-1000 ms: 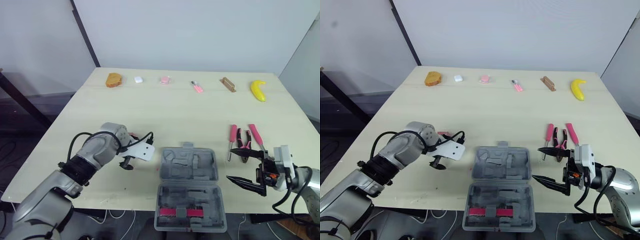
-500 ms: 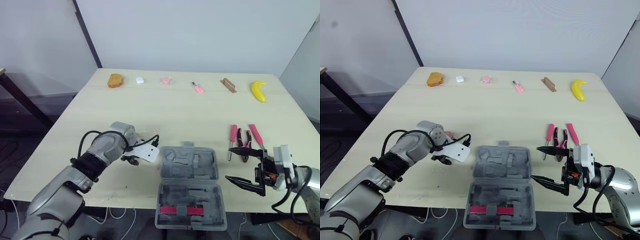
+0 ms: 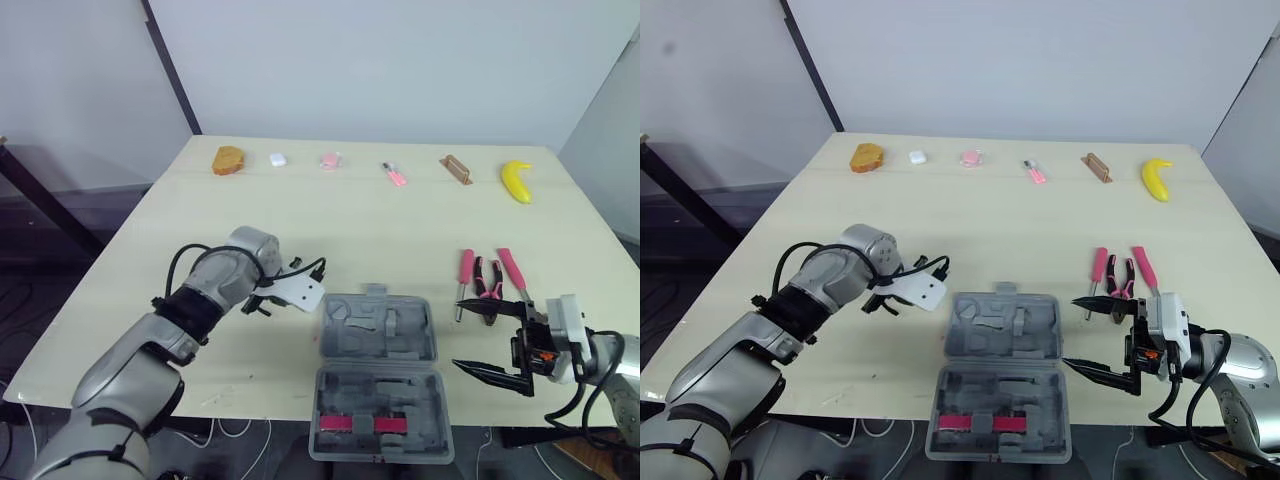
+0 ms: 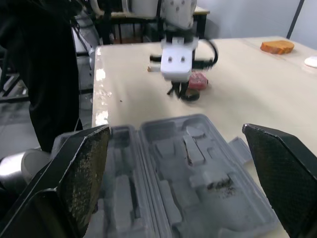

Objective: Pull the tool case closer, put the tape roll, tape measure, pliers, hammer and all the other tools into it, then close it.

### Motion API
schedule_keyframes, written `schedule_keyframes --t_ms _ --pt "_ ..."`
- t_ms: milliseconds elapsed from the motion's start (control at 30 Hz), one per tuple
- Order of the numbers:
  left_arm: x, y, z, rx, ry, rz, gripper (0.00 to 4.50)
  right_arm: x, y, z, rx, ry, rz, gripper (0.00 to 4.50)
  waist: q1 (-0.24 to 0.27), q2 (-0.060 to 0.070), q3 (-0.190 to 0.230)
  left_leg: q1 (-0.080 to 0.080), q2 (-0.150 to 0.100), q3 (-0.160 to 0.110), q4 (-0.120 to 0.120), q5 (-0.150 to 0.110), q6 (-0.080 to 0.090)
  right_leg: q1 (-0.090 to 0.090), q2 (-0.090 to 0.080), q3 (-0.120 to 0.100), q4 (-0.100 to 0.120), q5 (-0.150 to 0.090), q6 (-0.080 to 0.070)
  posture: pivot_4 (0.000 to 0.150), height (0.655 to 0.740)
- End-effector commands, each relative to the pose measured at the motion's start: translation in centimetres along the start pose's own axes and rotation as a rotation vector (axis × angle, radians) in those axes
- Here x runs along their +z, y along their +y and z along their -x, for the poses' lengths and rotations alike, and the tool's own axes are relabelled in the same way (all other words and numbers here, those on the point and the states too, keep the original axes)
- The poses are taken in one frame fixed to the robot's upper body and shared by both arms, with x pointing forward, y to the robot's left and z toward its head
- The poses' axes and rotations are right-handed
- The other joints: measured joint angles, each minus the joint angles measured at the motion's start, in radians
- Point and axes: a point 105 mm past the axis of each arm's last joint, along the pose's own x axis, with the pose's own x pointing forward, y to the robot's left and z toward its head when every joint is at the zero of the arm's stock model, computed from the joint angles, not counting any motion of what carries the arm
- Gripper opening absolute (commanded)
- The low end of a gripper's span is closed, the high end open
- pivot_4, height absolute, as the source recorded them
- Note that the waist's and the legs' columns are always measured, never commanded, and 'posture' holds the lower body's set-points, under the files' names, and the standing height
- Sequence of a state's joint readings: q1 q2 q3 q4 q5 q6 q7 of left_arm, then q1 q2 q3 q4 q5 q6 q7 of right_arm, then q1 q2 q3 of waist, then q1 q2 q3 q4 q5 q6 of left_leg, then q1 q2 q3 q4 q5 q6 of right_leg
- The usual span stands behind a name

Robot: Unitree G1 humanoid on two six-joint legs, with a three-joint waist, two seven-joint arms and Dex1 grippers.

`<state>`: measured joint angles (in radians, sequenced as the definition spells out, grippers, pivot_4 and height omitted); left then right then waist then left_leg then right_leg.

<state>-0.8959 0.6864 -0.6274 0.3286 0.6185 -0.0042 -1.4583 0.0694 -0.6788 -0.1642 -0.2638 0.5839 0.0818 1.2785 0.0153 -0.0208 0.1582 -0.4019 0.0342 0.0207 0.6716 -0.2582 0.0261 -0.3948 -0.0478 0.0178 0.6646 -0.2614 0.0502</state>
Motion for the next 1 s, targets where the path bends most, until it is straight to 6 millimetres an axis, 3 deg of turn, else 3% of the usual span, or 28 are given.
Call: schedule_keyframes --t_ms 33,200,267,333,633,1000 --pt "2.0 2.1 2.8 0.086 -0.060 -0.048 0.04 0.4 -0.5 0.9 -0.032 0.015 0.030 4.50 0.000 0.000 0.000 0.000 0.000 0.000 0.000 0.000 0.000 0.000 0.000 0.000 0.000 0.000 0.000 0.150 0.7400" --pt "5.9 2.6 4.5 0.072 -0.200 -0.091 0.04 0.0 -1.2 2.2 -0.080 0.046 0.025 4.50 -0.005 0.000 0.000 0.000 0.000 0.000 0.000 0.000 0.000 0.000 0.000 0.001 0.000 0.000 0.000 0.150 0.7400" --pt "8.0 2.3 4.5 0.045 -0.300 -0.082 0.04 -0.3 -1.3 2.9 -0.094 0.065 0.022 4.50 -0.004 0.000 0.000 0.000 0.000 0.000 0.000 0.000 0.000 0.000 0.001 0.001 0.000 0.000 0.000 0.150 0.7400" --pt "8.6 1.9 4.1 0.016 -0.328 -0.078 0.04 -0.4 -1.4 3.3 -0.099 0.079 0.023 4.50 -0.004 0.000 0.000 0.000 0.000 0.000 0.000 0.000 0.000 0.000 0.001 0.001 0.000 0.000 0.000 0.150 0.7400" --pt "9.1 1.0 2.2 -0.051 -0.445 0.088 0.04 -0.5 -1.6 4.2 -0.097 0.111 0.020 4.50 -0.010 0.000 0.000 0.001 0.001 0.000 0.000 0.000 0.000 0.000 0.001 0.002 0.001 0.000 0.000 0.150 0.7400" --pt "7.0 0.8 0.1 -0.075 -0.408 0.202 0.04 -0.8 -1.6 4.4 -0.096 0.132 0.024 4.50 -0.010 0.000 0.000 0.001 0.001 0.000 0.000 0.000 0.000 0.000 0.001 0.002 0.001 0.000 0.000 0.150 0.7400"
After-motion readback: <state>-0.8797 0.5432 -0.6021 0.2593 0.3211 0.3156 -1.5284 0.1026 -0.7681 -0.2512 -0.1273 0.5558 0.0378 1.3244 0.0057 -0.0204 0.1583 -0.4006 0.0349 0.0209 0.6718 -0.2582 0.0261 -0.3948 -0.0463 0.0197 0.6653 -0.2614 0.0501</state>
